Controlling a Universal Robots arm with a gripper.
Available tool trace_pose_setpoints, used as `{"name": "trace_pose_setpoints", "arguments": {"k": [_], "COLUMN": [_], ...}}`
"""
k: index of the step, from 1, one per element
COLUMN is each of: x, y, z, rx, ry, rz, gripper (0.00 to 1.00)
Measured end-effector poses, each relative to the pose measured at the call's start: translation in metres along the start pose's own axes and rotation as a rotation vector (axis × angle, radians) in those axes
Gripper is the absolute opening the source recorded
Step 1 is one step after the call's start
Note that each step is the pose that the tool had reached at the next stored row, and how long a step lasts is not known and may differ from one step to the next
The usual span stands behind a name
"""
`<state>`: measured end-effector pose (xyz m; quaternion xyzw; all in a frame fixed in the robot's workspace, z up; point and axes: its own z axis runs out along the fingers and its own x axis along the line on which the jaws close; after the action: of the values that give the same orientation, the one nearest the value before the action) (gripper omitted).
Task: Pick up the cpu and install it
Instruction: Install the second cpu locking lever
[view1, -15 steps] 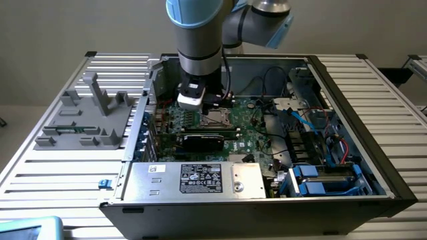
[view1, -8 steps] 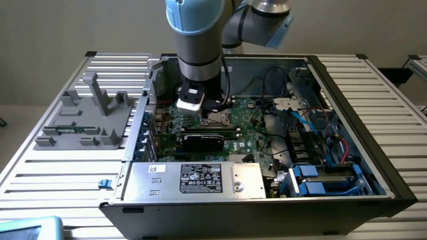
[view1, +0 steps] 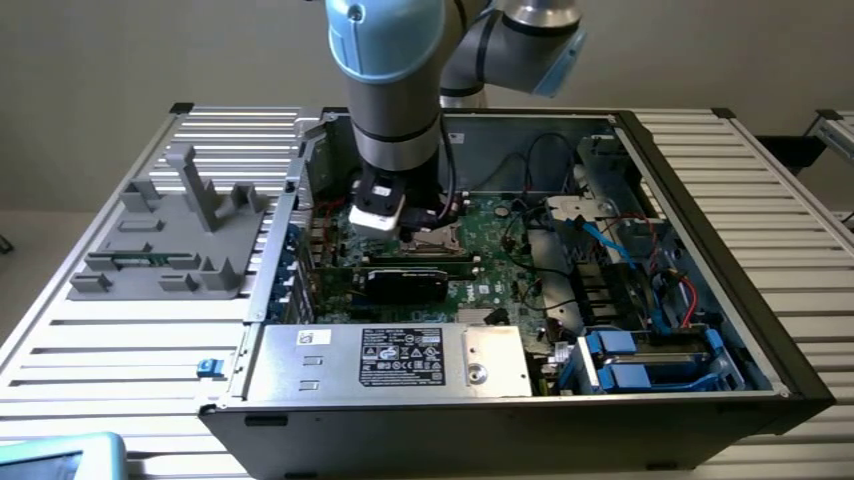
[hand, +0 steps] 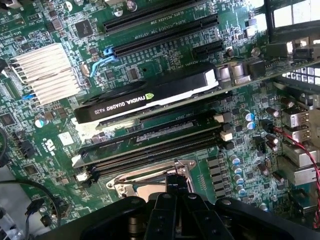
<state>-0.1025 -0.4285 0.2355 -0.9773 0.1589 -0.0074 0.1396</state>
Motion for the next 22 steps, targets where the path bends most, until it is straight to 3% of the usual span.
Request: {"name": "trace_pose_setpoints", "arguments": {"k": [5,22], "x": [-0.0033,-0.0067], "y": [0.0017,0.0006], "z": [0.0017,0.005], "rx": [-0.0019,0.0013], "ry": [-0.005,-0.0088], "rz": [0.002,0.003], "gripper": [0.11,0.11]}}
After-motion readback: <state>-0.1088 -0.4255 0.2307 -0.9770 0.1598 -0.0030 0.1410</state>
